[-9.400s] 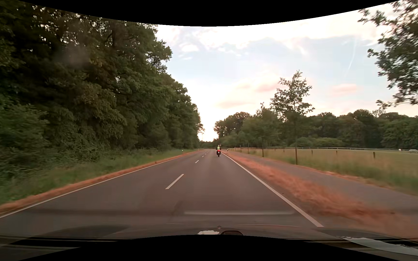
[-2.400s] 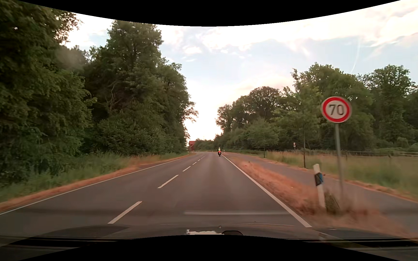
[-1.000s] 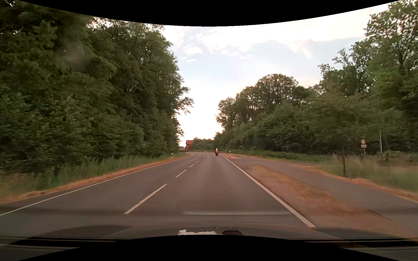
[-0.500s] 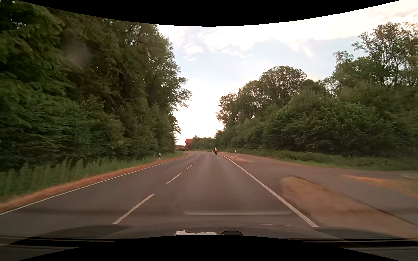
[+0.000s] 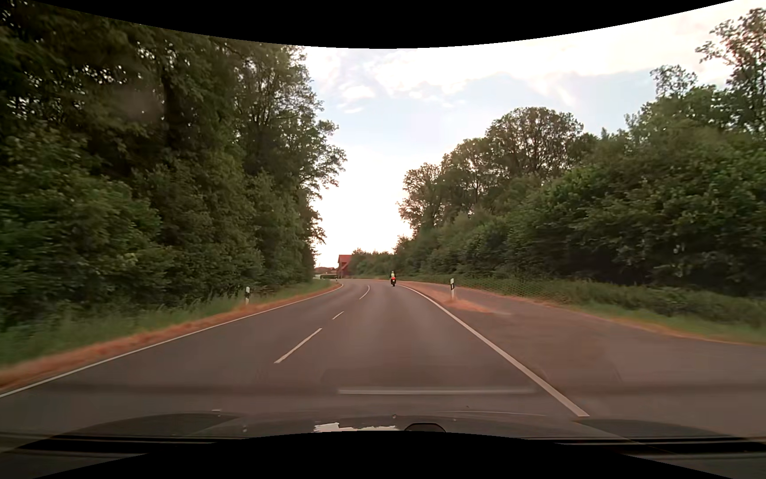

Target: Follow the waypoints while adhering to traffic rules and regulations

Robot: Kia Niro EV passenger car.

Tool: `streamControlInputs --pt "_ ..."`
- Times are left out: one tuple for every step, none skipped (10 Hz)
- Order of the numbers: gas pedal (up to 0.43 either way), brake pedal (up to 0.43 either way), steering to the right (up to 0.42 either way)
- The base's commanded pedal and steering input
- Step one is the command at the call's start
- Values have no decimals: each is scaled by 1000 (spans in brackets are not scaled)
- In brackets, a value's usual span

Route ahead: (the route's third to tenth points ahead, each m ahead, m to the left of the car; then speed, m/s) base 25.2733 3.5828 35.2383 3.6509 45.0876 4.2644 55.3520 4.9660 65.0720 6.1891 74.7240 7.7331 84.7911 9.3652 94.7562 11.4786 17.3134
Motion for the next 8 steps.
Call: streamControlInputs --pt "209 0 -5" --pt "197 0 -5" --pt "189 0 -5" --pt "177 0 -5" --pt "169 0 -6" --pt "150 0 -7" --pt "138 0 -7" --pt "118 0 -6"
